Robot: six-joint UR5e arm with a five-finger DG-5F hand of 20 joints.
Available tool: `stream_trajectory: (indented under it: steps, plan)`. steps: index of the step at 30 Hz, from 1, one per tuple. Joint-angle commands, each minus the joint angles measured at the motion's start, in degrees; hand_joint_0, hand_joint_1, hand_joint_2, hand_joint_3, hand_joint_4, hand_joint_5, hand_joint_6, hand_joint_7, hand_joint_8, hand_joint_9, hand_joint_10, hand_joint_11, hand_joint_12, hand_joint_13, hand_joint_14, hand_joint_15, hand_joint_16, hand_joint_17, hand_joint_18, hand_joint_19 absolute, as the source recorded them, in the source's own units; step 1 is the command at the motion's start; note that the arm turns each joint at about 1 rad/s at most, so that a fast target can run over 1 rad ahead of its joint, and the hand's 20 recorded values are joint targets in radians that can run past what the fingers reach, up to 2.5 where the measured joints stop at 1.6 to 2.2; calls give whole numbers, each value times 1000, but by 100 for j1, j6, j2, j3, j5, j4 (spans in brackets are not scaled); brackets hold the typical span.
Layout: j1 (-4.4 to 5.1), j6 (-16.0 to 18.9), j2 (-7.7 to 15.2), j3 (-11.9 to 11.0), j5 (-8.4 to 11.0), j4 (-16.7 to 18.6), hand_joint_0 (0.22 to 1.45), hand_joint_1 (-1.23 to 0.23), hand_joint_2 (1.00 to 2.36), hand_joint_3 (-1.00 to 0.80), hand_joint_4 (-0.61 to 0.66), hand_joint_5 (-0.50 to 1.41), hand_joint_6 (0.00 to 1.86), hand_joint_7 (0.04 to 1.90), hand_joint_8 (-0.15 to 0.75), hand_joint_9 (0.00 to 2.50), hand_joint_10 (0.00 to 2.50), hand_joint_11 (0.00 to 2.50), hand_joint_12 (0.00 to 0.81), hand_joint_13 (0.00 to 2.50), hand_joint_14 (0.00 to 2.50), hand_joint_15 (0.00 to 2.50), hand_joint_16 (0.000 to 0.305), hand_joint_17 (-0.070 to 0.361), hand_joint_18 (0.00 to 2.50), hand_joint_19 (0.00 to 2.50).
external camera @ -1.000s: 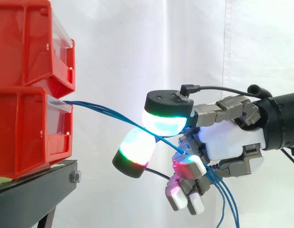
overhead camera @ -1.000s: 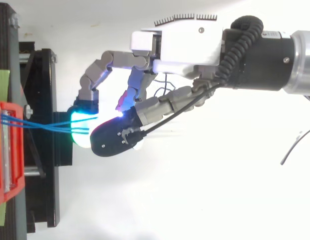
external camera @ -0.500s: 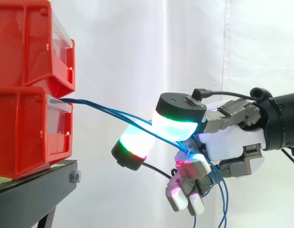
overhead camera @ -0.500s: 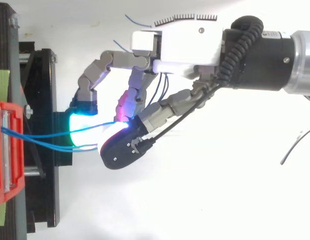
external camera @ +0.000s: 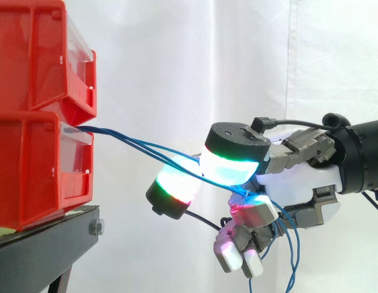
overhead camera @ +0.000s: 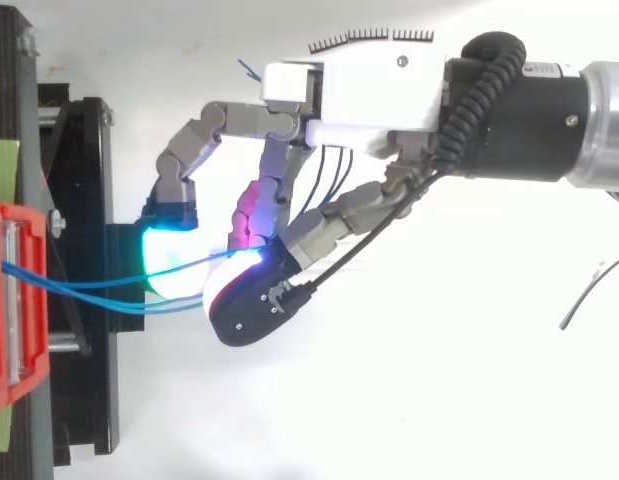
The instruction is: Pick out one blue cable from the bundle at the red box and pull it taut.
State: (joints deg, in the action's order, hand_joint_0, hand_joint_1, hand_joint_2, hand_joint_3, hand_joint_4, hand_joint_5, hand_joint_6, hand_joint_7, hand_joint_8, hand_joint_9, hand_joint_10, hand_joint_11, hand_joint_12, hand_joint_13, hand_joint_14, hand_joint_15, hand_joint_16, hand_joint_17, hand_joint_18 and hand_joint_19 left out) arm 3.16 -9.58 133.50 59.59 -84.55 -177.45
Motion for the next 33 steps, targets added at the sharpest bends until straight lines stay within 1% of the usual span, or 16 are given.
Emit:
stream_trajectory:
  steps: [1, 8, 19, 24, 30, 33]
  plan:
    - [0, -9, 0, 0, 0, 0, 654, -971, 1000, -500, -246, -62, 933, 846, 277, 1484, 33, 852, 295, 1085, 23, 545, 40, 91, 950, 634]
    - [0, 9, 0, 0, 0, 9, 696, -1003, 1000, -500, -329, -49, 926, 890, 254, 1547, 35, 865, 280, 1133, 25, 583, 38, 87, 984, 631]
    - [0, 18, 0, 0, 0, 0, 674, -1035, 1000, -500, -355, -42, 921, 911, 233, 1589, 36, 877, 272, 1170, 24, 614, 37, 84, 990, 631]
    - [0, 18, 0, 0, 0, 0, 667, -1025, 1000, -500, -360, -39, 920, 903, 226, 1601, 35, 881, 268, 1188, 25, 627, 36, 82, 1001, 637]
    - [0, 18, 0, 9, 0, 9, 761, -1004, 1000, -500, -351, -36, 929, 854, 221, 1637, 36, 891, 271, 1216, 26, 640, 36, 80, 1020, 628]
    - [0, 18, 0, 9, 0, 0, 782, -1004, 1000, -500, -361, -36, 935, 853, 221, 1628, 36, 897, 272, 1212, 27, 646, 36, 81, 1014, 630]
